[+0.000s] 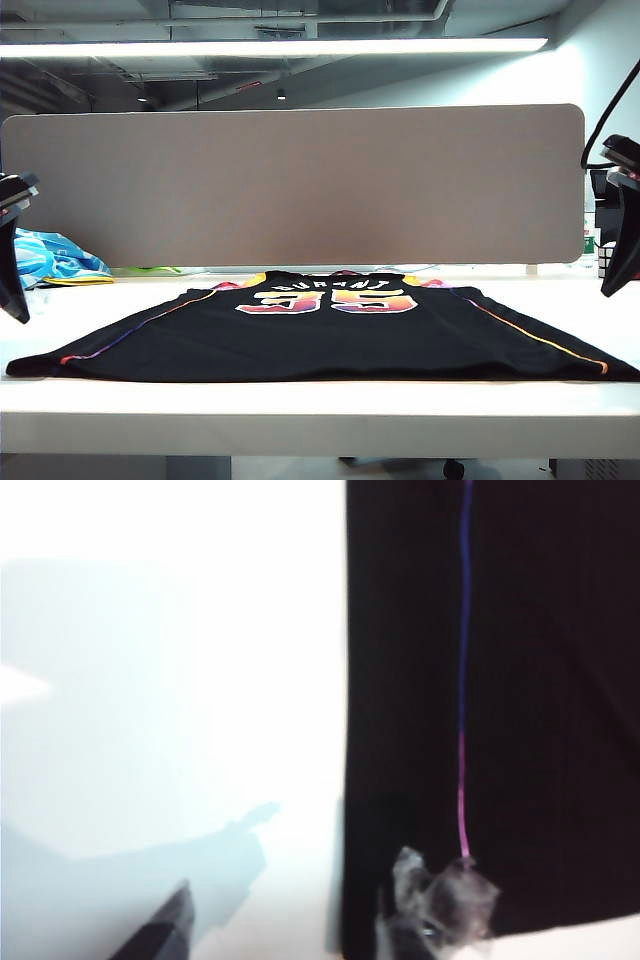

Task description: Fold the bottom side of the basketball jersey horizontally towards the center, about one-third of the way, and then fold the bottom of the basketball jersey up towards the top, creating a neat rectangle.

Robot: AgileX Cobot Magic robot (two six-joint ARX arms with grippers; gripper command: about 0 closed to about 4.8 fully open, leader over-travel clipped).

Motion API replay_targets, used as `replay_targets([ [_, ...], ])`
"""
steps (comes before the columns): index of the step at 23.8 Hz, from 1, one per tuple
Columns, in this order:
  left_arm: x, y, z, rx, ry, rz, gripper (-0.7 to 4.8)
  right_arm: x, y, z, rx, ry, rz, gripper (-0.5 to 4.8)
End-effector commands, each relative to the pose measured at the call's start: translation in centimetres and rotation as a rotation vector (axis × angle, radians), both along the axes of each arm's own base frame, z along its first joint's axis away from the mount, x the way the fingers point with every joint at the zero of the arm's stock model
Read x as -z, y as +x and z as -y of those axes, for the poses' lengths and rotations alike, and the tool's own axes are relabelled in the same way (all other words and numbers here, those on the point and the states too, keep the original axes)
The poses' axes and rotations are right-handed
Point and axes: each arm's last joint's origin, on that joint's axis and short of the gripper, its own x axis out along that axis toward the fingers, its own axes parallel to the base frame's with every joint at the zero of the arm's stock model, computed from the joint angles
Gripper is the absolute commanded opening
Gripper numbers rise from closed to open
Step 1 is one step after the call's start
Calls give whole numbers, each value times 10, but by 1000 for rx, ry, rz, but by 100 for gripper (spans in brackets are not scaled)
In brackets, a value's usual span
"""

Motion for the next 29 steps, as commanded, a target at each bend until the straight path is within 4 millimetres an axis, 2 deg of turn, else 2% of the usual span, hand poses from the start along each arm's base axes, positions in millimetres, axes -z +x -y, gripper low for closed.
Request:
replay_targets([
  [1, -1, -1, 0, 17, 1, -3, 277, 2, 2, 0, -8, -1, -8, 258],
  [9, 4, 0, 1, 52, -48, -14, 288, 16, 5, -1, -30, 11, -73, 267],
  [21, 43, 6, 3, 90, -113, -191, 288, 36, 7, -4, -65, 107, -136, 267],
  [29, 48, -3, 8, 129, -92, -298, 288, 46, 0, -9, -82, 108, -162, 266],
])
